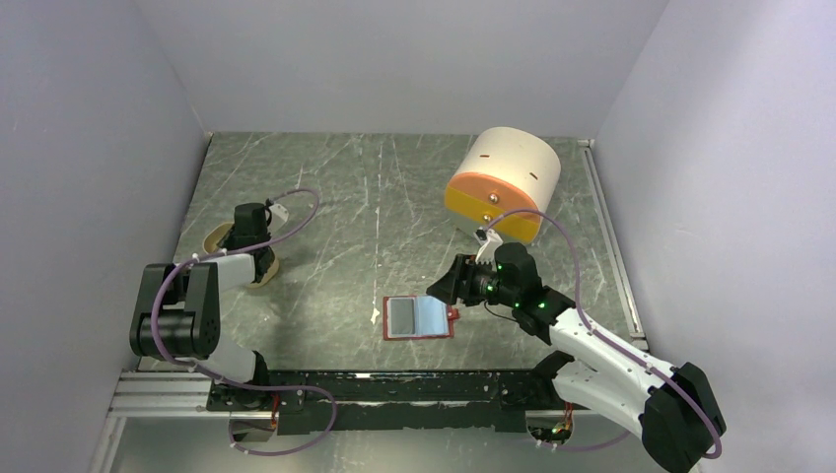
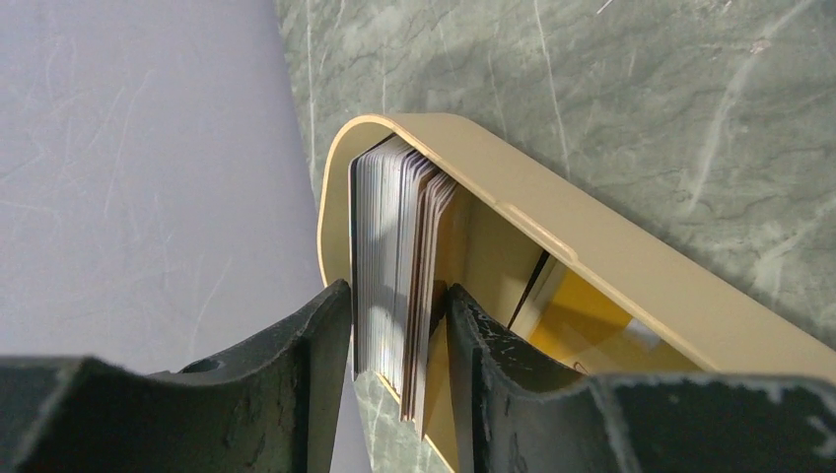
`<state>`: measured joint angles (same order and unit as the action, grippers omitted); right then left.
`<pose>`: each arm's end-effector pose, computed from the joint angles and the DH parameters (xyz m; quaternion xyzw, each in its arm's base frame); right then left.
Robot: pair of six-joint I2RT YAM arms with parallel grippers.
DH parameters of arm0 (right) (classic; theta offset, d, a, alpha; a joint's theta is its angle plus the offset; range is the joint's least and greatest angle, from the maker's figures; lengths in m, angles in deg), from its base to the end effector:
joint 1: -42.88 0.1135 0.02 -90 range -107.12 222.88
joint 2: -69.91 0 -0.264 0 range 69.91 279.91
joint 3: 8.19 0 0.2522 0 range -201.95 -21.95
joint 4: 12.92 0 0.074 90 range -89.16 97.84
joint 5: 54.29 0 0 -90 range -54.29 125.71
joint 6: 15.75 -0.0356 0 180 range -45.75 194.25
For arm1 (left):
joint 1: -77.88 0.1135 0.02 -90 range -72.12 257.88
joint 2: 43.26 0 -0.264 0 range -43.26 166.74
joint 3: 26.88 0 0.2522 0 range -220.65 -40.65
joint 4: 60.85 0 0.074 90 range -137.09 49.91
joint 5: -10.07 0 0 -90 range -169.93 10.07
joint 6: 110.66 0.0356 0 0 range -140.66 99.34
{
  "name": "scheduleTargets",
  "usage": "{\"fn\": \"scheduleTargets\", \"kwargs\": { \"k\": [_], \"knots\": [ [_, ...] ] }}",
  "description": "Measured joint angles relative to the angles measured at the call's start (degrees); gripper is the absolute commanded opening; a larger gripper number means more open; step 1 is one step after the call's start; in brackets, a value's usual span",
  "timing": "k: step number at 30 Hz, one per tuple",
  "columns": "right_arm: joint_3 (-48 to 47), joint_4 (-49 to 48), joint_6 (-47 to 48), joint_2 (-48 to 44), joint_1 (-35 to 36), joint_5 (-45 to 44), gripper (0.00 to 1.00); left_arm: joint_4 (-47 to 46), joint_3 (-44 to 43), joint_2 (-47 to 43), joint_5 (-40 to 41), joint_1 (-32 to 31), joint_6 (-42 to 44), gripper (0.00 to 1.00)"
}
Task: Put the credit cards into the card holder
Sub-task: Pick up the credit card from the storage box.
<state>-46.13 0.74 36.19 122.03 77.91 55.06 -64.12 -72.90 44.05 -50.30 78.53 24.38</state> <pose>0.1550 0.1231 0.2098 -0.0644 0.8463 0.4187 0.3231 0.2796 0.0208 0.1462 0.2245 0.8469 0.3763 0.3012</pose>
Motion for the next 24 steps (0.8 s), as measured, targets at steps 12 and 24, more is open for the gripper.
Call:
{"fn": "scheduleTargets", "kwargs": {
  "k": [12, 24],
  "knots": [
    [0.00, 0.00, 0.00, 0.17, -0.09, 0.57, 0.63, -1.57, -0.09, -0.42, 1.27, 0.00, 1.42, 0.38],
    [0.00, -0.04, 0.02, 0.94, -0.20, 0.81, 0.63, -1.42, -1.09, -1.11, 1.20, 0.00, 1.25, 0.31]
  ]
}}
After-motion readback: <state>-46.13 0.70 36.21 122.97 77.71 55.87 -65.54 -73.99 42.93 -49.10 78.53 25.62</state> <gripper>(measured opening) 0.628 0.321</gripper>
